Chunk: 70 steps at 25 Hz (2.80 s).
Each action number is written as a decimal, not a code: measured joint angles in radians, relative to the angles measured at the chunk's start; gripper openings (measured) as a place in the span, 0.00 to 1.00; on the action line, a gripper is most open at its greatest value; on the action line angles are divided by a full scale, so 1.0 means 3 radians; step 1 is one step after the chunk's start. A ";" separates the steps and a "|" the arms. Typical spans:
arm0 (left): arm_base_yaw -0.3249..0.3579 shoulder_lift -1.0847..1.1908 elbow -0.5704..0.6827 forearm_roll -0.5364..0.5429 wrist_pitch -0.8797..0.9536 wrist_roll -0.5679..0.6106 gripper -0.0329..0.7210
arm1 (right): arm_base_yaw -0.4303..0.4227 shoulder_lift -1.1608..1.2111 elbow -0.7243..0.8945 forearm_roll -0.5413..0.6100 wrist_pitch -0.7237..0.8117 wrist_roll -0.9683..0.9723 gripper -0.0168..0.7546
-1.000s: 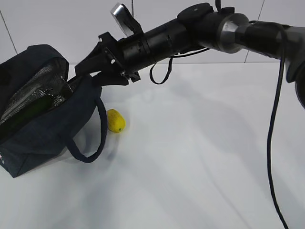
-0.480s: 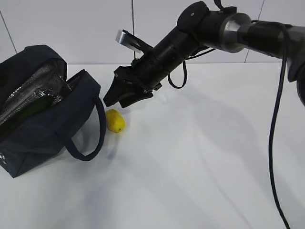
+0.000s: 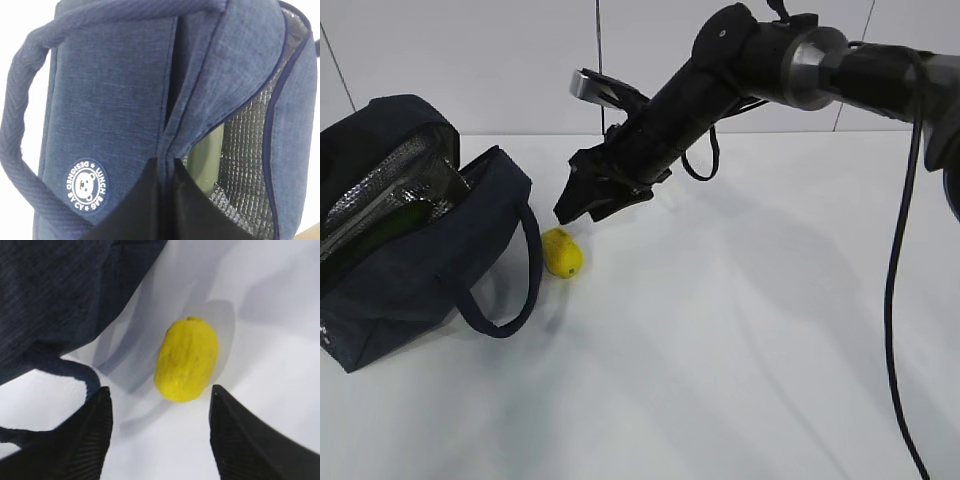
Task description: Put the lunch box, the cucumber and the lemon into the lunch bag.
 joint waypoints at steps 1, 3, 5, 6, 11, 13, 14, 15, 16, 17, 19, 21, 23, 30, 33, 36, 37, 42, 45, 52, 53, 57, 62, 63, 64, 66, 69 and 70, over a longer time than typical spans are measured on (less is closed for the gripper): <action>0.0000 0.0000 0.0000 0.0000 0.0000 0.0000 0.04 | 0.0000 0.0000 0.0000 -0.0049 -0.0058 -0.0007 0.61; 0.0000 0.0000 0.0000 0.0000 0.0000 -0.0005 0.04 | 0.0006 0.0000 0.0000 -0.0134 -0.0174 -0.0020 0.61; 0.0000 0.0000 0.0000 0.0000 -0.0008 -0.0005 0.04 | 0.0006 0.0006 0.0000 -0.0165 -0.0262 -0.0028 0.61; 0.0000 0.0000 0.0000 0.0000 -0.0008 -0.0005 0.04 | 0.0010 0.0021 0.0000 -0.0173 -0.0293 -0.0028 0.61; 0.0000 0.0000 0.0000 0.0000 -0.0020 -0.0005 0.04 | 0.0128 0.0096 0.0000 -0.0380 -0.0372 -0.0136 0.61; 0.0000 0.0000 0.0000 -0.0006 -0.0025 -0.0005 0.04 | 0.0174 0.0141 0.0000 -0.0443 -0.0397 -0.0156 0.61; 0.0000 0.0000 0.0000 -0.0006 -0.0028 -0.0005 0.04 | 0.0198 0.0157 0.0000 -0.0452 -0.0422 -0.0164 0.62; 0.0000 0.0000 0.0000 -0.0021 -0.0033 -0.0005 0.04 | 0.0219 0.0180 0.0000 -0.0452 -0.0454 -0.0164 0.61; 0.0000 0.0000 0.0000 -0.0029 -0.0033 -0.0005 0.04 | 0.0236 0.0208 0.0000 -0.0452 -0.0487 -0.0166 0.61; 0.0000 0.0000 0.0000 -0.0045 -0.0033 -0.0005 0.04 | 0.0250 0.0220 0.0000 -0.0452 -0.0524 -0.0166 0.61; 0.0000 0.0000 0.0000 -0.0054 -0.0033 -0.0005 0.04 | 0.0279 0.0251 0.0000 -0.0466 -0.0576 -0.0172 0.61; 0.0000 0.0000 0.0000 -0.0063 -0.0033 -0.0005 0.04 | 0.0299 0.0271 0.0000 -0.0530 -0.0645 -0.0173 0.62; 0.0000 0.0000 0.0000 -0.0062 -0.0033 -0.0005 0.04 | 0.0312 0.0285 0.0000 -0.0590 -0.0717 -0.0179 0.62; 0.0000 0.0000 0.0000 -0.0077 -0.0033 -0.0005 0.04 | 0.0317 0.0287 0.0000 -0.0693 -0.0846 -0.0179 0.61; 0.0000 0.0000 0.0000 -0.0077 -0.0033 -0.0005 0.04 | 0.0317 0.0287 0.0000 -0.0741 -0.0869 -0.0179 0.61; 0.0000 0.0000 0.0000 -0.0077 -0.0033 -0.0005 0.04 | 0.0317 0.0287 0.0000 -0.0741 -0.0919 -0.0179 0.61; 0.0000 0.0000 0.0000 -0.0077 -0.0033 -0.0005 0.04 | 0.0317 0.0287 0.0000 -0.0735 -0.0927 -0.0179 0.62; 0.0000 0.0000 0.0000 -0.0077 -0.0033 -0.0005 0.04 | 0.0317 0.0287 0.0000 -0.0677 -0.0942 -0.0179 0.62; 0.0000 0.0000 0.0000 -0.0080 -0.0033 -0.0005 0.04 | 0.0317 0.0287 0.0000 -0.0625 -0.0947 -0.0179 0.61; 0.0000 0.0000 0.0000 -0.0080 -0.0033 -0.0005 0.04 | 0.0317 0.0293 0.0000 -0.0599 -0.0983 -0.0179 0.61; 0.0000 0.0000 0.0000 -0.0080 -0.0033 -0.0005 0.04 | 0.0317 0.0301 0.0000 -0.0591 -0.0983 -0.0179 0.61; 0.0000 0.0000 0.0000 -0.0080 -0.0033 -0.0005 0.04 | 0.0330 0.0344 0.0000 -0.0577 -0.0983 -0.0179 0.61; 0.0000 0.0000 0.0000 -0.0080 -0.0033 -0.0005 0.04 | 0.0331 0.0348 0.0000 -0.0575 -0.0983 -0.0179 0.61; 0.0000 0.0000 0.0000 -0.0080 -0.0033 -0.0005 0.04 | 0.0331 0.0358 0.0000 -0.0575 -0.0983 -0.0179 0.61; 0.0000 0.0000 0.0000 -0.0080 -0.0033 -0.0005 0.04 | 0.0331 0.0357 0.0000 -0.0575 -0.0983 -0.0179 0.61; 0.0000 0.0000 0.0000 -0.0080 -0.0033 -0.0005 0.04 | 0.0331 0.0371 0.0000 -0.0575 -0.0983 -0.0179 0.61; 0.0000 0.0000 0.0000 -0.0080 -0.0033 -0.0005 0.04 | 0.0331 0.0391 0.0000 -0.0575 -0.0983 -0.0179 0.57; 0.0000 0.0000 0.0000 -0.0080 -0.0033 -0.0005 0.04 | 0.0331 0.0391 0.0000 -0.0575 -0.0983 -0.0179 0.55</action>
